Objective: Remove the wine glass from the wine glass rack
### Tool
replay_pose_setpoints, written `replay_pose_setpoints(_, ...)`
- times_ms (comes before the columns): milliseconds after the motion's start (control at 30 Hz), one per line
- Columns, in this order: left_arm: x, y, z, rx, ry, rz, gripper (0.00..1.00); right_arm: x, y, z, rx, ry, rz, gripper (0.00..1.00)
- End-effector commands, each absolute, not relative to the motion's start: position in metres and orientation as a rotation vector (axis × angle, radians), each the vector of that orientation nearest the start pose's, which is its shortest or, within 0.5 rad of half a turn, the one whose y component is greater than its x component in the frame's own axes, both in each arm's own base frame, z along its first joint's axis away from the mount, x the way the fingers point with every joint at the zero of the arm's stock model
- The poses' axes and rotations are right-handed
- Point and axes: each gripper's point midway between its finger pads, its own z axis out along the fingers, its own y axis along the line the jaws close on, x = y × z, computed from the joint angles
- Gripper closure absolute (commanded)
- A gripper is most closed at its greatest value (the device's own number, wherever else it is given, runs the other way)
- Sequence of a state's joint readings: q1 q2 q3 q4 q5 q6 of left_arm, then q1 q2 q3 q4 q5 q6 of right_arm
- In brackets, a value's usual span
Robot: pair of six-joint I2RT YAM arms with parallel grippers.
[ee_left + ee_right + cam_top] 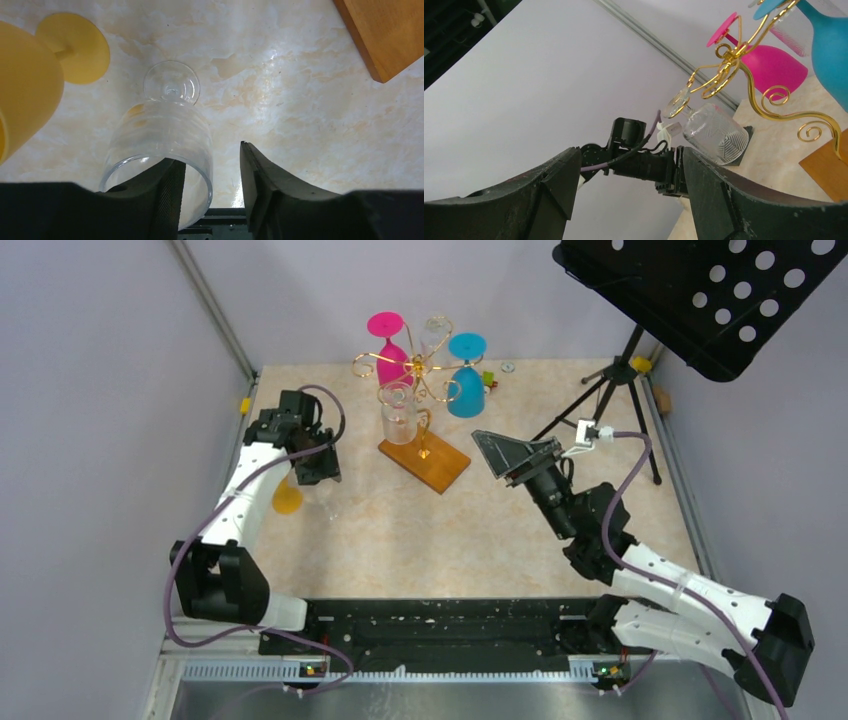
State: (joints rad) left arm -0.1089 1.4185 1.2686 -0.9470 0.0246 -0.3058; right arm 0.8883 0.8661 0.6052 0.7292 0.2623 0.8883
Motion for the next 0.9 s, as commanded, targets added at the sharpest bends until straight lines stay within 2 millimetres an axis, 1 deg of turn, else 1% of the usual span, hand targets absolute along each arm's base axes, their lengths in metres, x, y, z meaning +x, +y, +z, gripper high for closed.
replay_pose_setpoints(0, 0.321, -0.042, 0.192, -0.251, 2.554, -0.126, 0.49, 0.238, 0.263, 0.393, 0.330, 1.351, 1.379, 0.26)
replay_pose_setpoints(67, 0.322, -0.042, 0.207, -0.239, 2.512, -0.131, 0.44, 0.244, 0.270, 0.381, 0.340, 1.449, 1.330, 0.27)
replay_pose_setpoints(133, 0.323, -0.043, 0.223, -0.219, 2.465, -0.151, 0.39, 0.249, 0.275, 0.375, 0.318, 1.515, 1.276, 0.28)
replay_pose_setpoints(200, 0.323, -0.044, 0.241, -0.207, 2.409, -0.166, 0.35, 0.253, 0.282, 0.374, 0.274, 1.564, 1.226, 0.29)
replay_pose_setpoints(233, 0.322, -0.047, 0.251, -0.194, 2.380, -0.193, 0.33, 0.255, 0.286, 0.370, 0.248, 1.602, 1.197, 0.31)
replay_pose_setpoints(300, 0.320, -0.054, 0.272, -0.162, 2.308, -0.251, 0.29, 0.259, 0.296, 0.374, 0.194, 1.635, 1.162, 0.33)
replay_pose_setpoints(333, 0.318, -0.056, 0.280, -0.154, 2.275, -0.272, 0.27, 0.261, 0.300, 0.372, 0.175, 1.651, 1.144, 0.34)
replay_pose_setpoints(400, 0.314, -0.063, 0.294, -0.136, 2.232, -0.329, 0.18, 0.265, 0.311, 0.373, 0.130, 1.654, 1.141, 0.34)
replay_pose_setpoints(433, 0.311, -0.067, 0.300, -0.131, 2.220, -0.363, 0.11, 0.267, 0.316, 0.373, 0.116, 1.651, 1.150, 0.34)
replay_pose_setpoints(467, 0.308, -0.071, 0.304, -0.125, 2.214, -0.393, 0.08, 0.269, 0.322, 0.375, 0.118, 1.648, 1.169, 0.34)
replay_pose_setpoints(500, 0.306, -0.075, 0.308, -0.124, 2.209, -0.419, 0.06, 0.268, 0.329, 0.379, 0.101, 1.636, 1.203, 0.34)
replay_pose_setpoints(533, 0.304, -0.077, 0.310, -0.123, 2.208, -0.437, 0.05, 0.267, 0.335, 0.388, 0.091, 1.608, 1.246, 0.34)
replay_pose_setpoints(600, 0.300, -0.079, 0.311, -0.131, 2.198, -0.457, 0.04, 0.271, 0.344, 0.390, 0.164, 1.605, 1.323, 0.34)
replay_pose_setpoints(667, 0.298, -0.080, 0.315, -0.141, 2.176, -0.475, 0.03, 0.275, 0.349, 0.397, 0.265, 1.566, 1.399, 0.35)
replay_pose_setpoints(767, 0.299, -0.077, 0.327, -0.178, 2.135, -0.464, 0.03, 0.279, 0.356, 0.410, 0.368, 1.503, 1.467, 0.37)
replay_pose_setpoints(800, 0.298, -0.077, 0.331, -0.176, 2.124, -0.469, 0.03, 0.282, 0.360, 0.413, 0.391, 1.500, 1.471, 0.39)
replay_pose_setpoints(867, 0.296, -0.082, 0.337, -0.150, 2.095, -0.501, 0.04, 0.289, 0.366, 0.415, 0.455, 1.512, 1.468, 0.47)
